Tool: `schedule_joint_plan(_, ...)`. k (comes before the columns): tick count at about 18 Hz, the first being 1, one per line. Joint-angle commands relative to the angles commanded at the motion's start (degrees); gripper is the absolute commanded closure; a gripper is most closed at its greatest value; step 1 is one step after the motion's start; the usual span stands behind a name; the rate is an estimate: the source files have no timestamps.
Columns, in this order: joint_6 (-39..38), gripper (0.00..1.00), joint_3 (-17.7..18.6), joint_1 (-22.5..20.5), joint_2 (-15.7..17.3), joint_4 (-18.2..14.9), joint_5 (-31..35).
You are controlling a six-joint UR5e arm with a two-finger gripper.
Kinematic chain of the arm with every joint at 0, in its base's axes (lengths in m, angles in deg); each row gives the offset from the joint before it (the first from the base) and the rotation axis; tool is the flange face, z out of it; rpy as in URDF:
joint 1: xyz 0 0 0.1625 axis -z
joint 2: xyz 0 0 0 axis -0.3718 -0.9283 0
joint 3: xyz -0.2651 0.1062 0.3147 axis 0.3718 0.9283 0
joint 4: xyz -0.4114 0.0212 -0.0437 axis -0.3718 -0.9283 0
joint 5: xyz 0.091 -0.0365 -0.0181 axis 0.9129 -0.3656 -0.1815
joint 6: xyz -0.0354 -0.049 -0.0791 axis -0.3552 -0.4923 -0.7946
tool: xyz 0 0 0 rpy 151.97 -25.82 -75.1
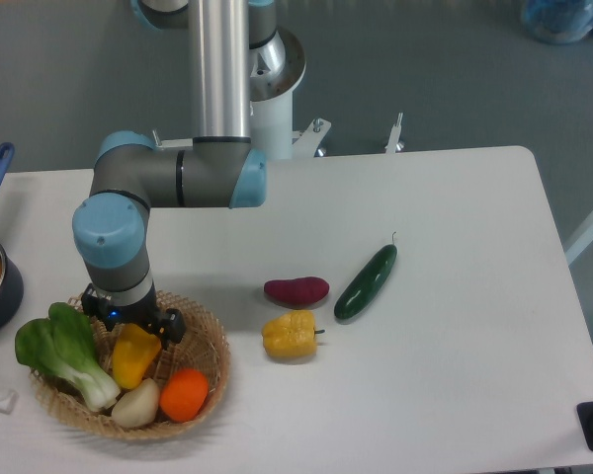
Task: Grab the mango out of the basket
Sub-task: 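Lower the gripper onto the yellow mango in the basket and close, then lift the yellow mango out of the basket and carry it away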
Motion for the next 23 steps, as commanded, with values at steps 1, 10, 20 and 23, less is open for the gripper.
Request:
schedule_joint_plan(1,0.1,0.0,-0.2,0.0,-0.6,0.1,0.9)
schedule_joint_plan(10,7.6,0.96,-0.6,-0.6,2.8,0.5,-1.4)
schedule_joint_plan(20,11.3,0.94,2.2,-13.1,13.8,-1.7,4.2)
schedule_joint_plan(23,17.0,0.93,2.7,-19.2,15.0,-1.7,4.4)
